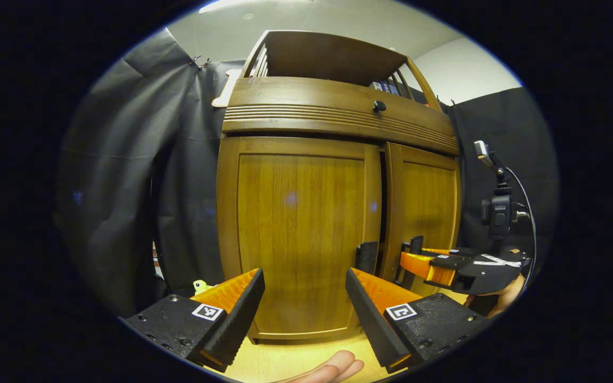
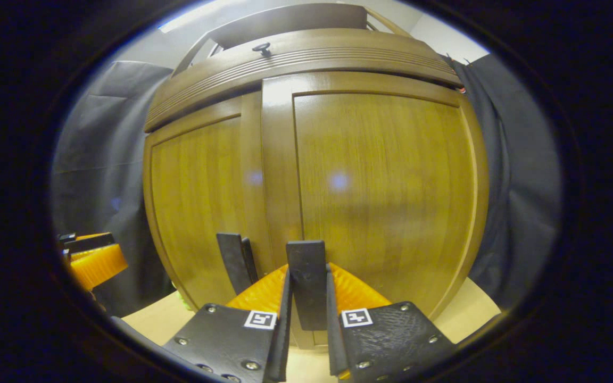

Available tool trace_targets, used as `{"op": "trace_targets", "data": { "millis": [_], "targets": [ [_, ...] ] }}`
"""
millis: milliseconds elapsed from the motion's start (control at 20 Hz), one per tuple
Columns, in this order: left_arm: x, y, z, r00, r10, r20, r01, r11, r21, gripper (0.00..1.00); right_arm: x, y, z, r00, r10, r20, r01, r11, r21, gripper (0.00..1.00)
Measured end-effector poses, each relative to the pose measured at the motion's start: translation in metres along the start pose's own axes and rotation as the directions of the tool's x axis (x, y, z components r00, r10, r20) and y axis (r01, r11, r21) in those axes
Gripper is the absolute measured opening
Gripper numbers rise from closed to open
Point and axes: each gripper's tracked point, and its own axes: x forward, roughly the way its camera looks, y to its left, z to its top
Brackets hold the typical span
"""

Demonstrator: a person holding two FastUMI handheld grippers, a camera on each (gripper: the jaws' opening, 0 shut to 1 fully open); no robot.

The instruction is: Open the right door of the double-door shoe cabinet with the right hand, and open the left door with the left hand.

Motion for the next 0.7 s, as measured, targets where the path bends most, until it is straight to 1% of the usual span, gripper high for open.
{"op": "trace_targets", "data": {
  "millis": [50, 100, 150, 200, 250, 300, 350, 550, 600, 700],
  "targets": [
    [0.0, -0.001, 0.001, 1.0, -0.002, 0.005, 0.002, 1.0, 0.004, 0.95, -0.01, -0.002, -0.005, 1.0, 0.014, -0.002, -0.014, 1.0, 0.007, 0.3],
    [-0.001, -0.001, 0.003, 1.0, -0.002, 0.012, 0.002, 1.0, 0.012, 0.92, -0.015, -0.003, -0.005, 1.0, 0.029, -0.001, -0.029, 0.999, 0.014, 0.3],
    [-0.002, 0.0, 0.004, 1.0, -0.002, 0.018, 0.002, 1.0, 0.017, 0.95, -0.017, -0.003, -0.006, 0.999, 0.038, -0.004, -0.038, 0.999, 0.028, 0.27],
    [-0.002, 0.0, 0.005, 1.0, -0.003, 0.023, 0.003, 1.0, 0.021, 0.95, -0.016, 0.0, -0.005, 0.999, 0.039, -0.007, -0.039, 0.999, 0.023, 0.23],
    [-0.002, 0.002, 0.007, 1.0, 0.0, 0.027, 0.0, 1.0, 0.019, 0.95, -0.013, 0.0, -0.005, 0.999, 0.036, -0.012, -0.036, 0.999, 0.006, 0.23],
    [-0.002, 0.004, 0.006, 1.0, 0.006, 0.028, -0.006, 1.0, 0.015, 0.92, -0.011, 0.0, -0.004, 0.999, 0.03, -0.017, -0.03, 1.0, -0.005, 0.27],
    [-0.001, 0.006, 0.005, 1.0, 0.011, 0.027, -0.012, 1.0, 0.016, 0.92, -0.013, -0.001, -0.005, 0.999, 0.03, -0.021, -0.03, 0.999, -0.012, 0.23],
    [0.003, 0.016, 0.006, 0.999, 0.032, 0.03, -0.033, 0.999, 0.016, 0.92, -0.021, -0.002, -0.004, 0.997, 0.076, -0.014, -0.076, 0.997, -0.004, 0.23],
    [0.004, 0.017, 0.005, 0.999, 0.033, 0.028, -0.033, 0.999, 0.013, 0.95, -0.022, -0.001, -0.002, 0.996, 0.087, -0.012, -0.087, 0.996, -0.011, 0.23],
    [0.005, 0.017, 0.002, 0.999, 0.032, 0.018, -0.033, 0.999, 0.012, 0.95, -0.027, -0.001, 0.0, 0.994, 0.107, -0.015, -0.107, 0.994, -0.016, 0.23]
  ]
}}
